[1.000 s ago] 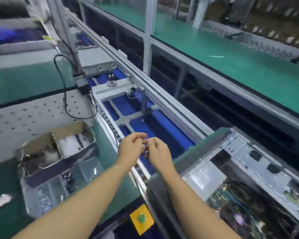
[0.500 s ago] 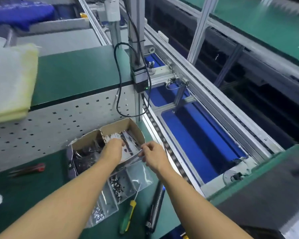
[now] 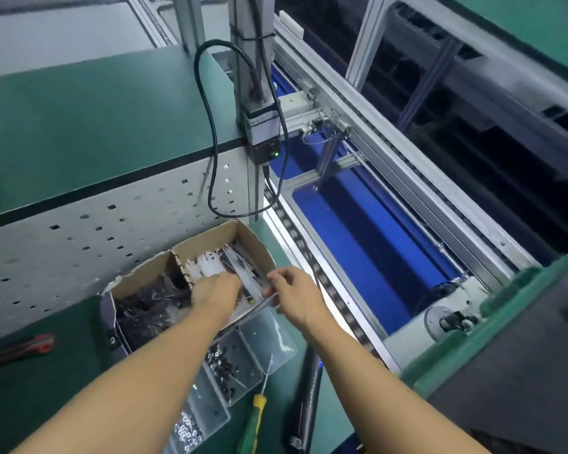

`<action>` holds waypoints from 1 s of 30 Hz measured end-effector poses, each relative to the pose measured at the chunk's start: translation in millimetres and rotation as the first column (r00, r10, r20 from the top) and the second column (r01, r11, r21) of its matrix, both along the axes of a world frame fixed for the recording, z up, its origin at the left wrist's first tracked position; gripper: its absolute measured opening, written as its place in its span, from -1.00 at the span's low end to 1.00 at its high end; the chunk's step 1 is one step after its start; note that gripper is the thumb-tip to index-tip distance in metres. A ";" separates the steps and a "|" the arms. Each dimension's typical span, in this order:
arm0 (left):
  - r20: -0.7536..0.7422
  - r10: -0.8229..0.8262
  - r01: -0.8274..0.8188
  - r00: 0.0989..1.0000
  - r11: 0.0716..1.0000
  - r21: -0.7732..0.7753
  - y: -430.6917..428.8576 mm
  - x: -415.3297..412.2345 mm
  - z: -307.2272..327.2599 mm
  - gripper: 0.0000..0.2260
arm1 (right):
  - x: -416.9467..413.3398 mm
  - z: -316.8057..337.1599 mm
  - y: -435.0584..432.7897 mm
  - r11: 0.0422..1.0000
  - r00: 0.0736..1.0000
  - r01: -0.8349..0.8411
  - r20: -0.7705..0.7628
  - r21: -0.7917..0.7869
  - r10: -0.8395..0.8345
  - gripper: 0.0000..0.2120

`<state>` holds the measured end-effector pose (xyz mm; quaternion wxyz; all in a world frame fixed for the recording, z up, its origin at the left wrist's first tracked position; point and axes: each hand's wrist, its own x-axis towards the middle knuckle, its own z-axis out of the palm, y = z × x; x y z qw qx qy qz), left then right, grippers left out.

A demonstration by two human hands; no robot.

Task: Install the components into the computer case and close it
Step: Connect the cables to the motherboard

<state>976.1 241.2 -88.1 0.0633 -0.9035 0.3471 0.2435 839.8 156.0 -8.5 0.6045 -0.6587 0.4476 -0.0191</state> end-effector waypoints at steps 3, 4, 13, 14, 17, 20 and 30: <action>-0.129 0.131 -0.147 0.983 0.981 -0.129 0.6 6.4 -1.9 -0.91 | 1.5 1.9 1.4 1.000 1.000 0.001 0.014 0.021 -0.001 -0.82; -0.159 0.148 -0.173 0.976 0.972 -0.159 1.2 9.7 -1.4 -0.90 | 1.1 2.8 1.6 1.000 1.000 0.005 0.018 0.030 -0.006 -0.82; -0.725 0.074 -0.551 0.685 0.704 -0.448 -9.8 26.4 41.9 -0.88 | -20.2 13.8 -6.7 0.983 0.980 0.176 0.080 0.050 -0.180 -0.81; -0.812 0.032 -0.608 0.583 0.680 -0.410 -13.5 21.7 53.4 -0.82 | -24.3 17.0 -8.1 0.980 0.976 0.191 0.093 0.060 -0.196 -0.82; -0.934 -0.097 -0.647 0.344 0.697 -0.310 -27.4 -1.6 86.6 -0.70 | -43.5 27.6 -14.2 0.968 0.957 0.228 0.157 0.107 -0.243 -0.88; -0.942 -0.207 -0.508 0.263 0.801 -0.317 -49.5 -44.7 112.8 -0.72 | -75.1 42.3 -24.1 0.948 0.907 0.244 0.296 0.205 -0.298 -0.83; -0.855 -0.462 -0.178 0.234 0.844 -0.505 -158.2 -274.2 165.9 -0.93 | -295.3 87.0 -79.4 0.733 0.602 0.677 0.528 0.060 -0.599 -0.66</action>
